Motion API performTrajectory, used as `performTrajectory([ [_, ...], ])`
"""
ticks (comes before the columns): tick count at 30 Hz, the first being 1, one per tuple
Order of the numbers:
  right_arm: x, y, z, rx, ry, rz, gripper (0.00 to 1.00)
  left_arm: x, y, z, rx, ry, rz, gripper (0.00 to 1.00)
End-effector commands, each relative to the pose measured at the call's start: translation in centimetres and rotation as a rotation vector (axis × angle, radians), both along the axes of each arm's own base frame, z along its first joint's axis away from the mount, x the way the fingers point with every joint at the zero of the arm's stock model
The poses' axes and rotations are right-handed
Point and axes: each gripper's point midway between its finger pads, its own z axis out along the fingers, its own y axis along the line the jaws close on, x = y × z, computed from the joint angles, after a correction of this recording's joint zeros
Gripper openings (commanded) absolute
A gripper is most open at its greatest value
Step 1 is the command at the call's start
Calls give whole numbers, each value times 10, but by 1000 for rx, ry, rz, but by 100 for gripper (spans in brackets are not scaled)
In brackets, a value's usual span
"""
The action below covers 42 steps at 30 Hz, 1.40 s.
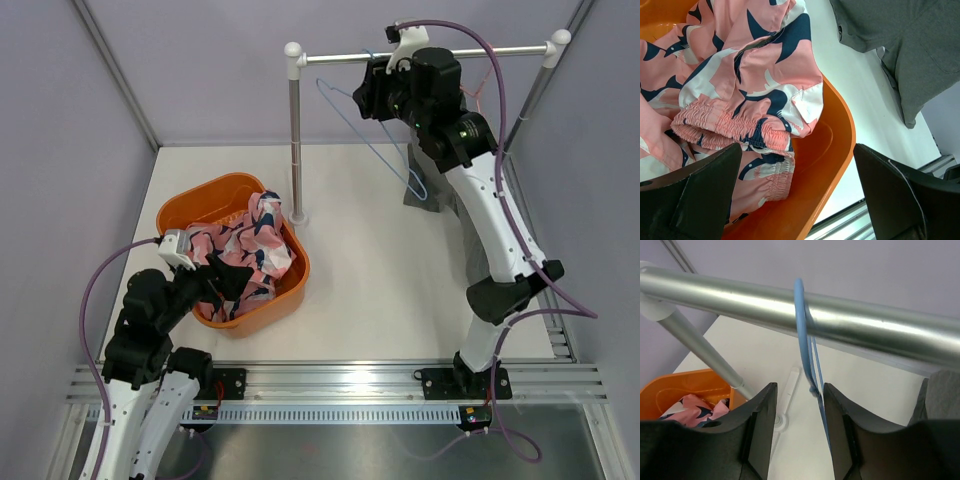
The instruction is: Remove the shorts from the hanger
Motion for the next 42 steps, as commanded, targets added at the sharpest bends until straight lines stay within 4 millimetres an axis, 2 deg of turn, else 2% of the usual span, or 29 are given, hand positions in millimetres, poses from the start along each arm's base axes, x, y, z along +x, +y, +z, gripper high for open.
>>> performTrajectory([
  [1,-36,-22,42,52,-77,-13,51,1,-6,16,-15,-73,-35,99],
  [3,-47,-42,45,36,-100,-72,53,-1,-6,17,-16,-81,-38,99],
  [5,-51,-63,58,47,-158,-166,61,-2,-7,18,-18,-86,-46,99],
  [6,-60,-75,61,52,-172,-192,63,-3,-7,19,-18,-92,-46,99],
  [9,-67,-106,73,103,-195,-261,64,-4,-7,20,-19,-97,-49,99],
  [11,-65,-128,76,111,-203,-322,64,-4,-7,20,-20,-101,-51,99],
  [14,-64,-148,78,108,-213,-375,67,-5,-8,21,-22,-106,-54,99],
  [17,-54,-163,70,92,-197,-418,67,-6,-8,22,-23,-109,-57,99],
  [27,-32,-202,55,90,-197,-549,66,-8,-9,23,-25,-118,-65,99],
  [32,-13,-208,43,80,-153,-544,63,-8,-10,24,-26,-122,-72,99],
  [34,-11,-213,44,81,-152,-567,60,-9,-11,24,-27,-121,-77,99],
  [42,13,-215,32,70,-127,-579,57,-11,-11,26,-30,-135,-80,99],
])
